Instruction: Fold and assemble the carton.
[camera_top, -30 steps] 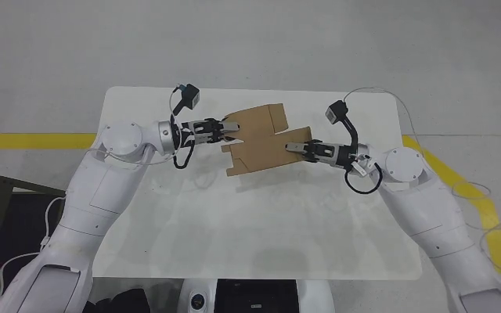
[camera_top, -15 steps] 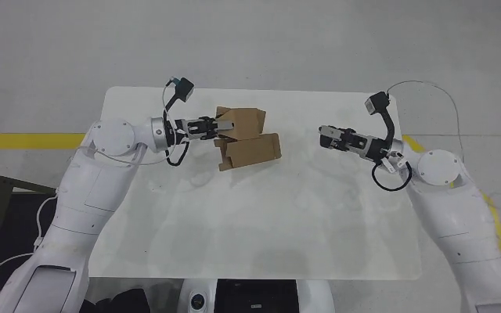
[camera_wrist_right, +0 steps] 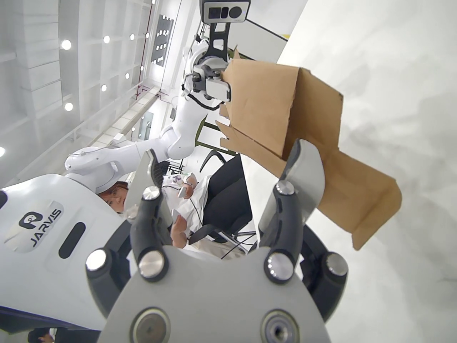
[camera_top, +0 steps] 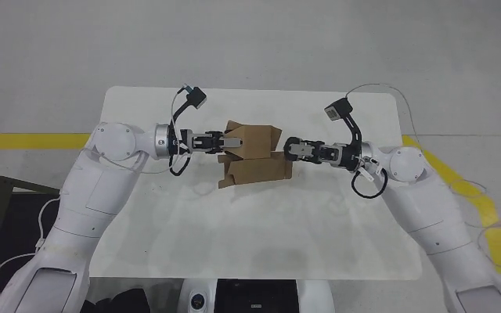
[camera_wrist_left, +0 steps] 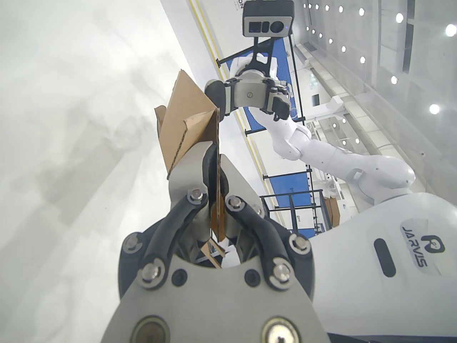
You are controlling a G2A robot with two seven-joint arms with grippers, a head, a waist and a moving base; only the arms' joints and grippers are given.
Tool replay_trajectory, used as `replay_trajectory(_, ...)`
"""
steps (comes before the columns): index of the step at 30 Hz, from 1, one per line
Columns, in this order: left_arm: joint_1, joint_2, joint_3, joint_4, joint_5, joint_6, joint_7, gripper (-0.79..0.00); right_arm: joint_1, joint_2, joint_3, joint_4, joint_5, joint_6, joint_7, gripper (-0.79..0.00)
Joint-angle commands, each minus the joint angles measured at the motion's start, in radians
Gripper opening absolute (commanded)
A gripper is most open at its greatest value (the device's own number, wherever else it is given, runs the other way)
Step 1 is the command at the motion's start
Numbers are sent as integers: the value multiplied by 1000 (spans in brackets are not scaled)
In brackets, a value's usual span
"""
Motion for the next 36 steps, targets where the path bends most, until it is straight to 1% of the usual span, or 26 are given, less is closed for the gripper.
replay_trajectory(1,0,0,1,2,-16,-7,-16,-785,12,-7,-15,19,21,-16,15,-185)
replay_trajectory(6,-4,-2,9,1,-51,-11,-38,-785,33,-24,-44,56,40,-38,33,-200)
replay_trajectory(9,-7,-4,16,3,-65,-9,-47,-785,42,-31,-53,66,50,-43,38,-191)
replay_trajectory(18,-19,-9,29,14,-98,3,-38,-785,45,-52,-75,95,86,-57,39,-243)
replay_trajectory(22,-26,-11,29,22,-104,6,-31,-785,41,-61,-80,109,119,-67,41,-289)
replay_trajectory(23,-27,-11,29,24,-105,8,-30,-785,40,-64,-81,113,130,-70,42,-289)
replay_trajectory(26,-27,-12,29,25,-108,8,-29,-785,38,-71,-80,123,172,-84,50,-342)
replay_trajectory(28,-26,-12,30,26,-108,9,-29,-785,39,-75,-79,133,195,-91,62,-363)
replay_trajectory(31,-24,-12,30,26,-107,9,-31,-785,47,-81,-78,152,207,-94,78,-363)
replay_trajectory(33,-23,-11,29,26,-106,11,-31,-785,52,-85,-77,162,214,-94,82,-379)
replay_trajectory(36,-22,-11,28,25,-101,12,-33,-785,65,-90,-75,175,212,-95,96,-369)
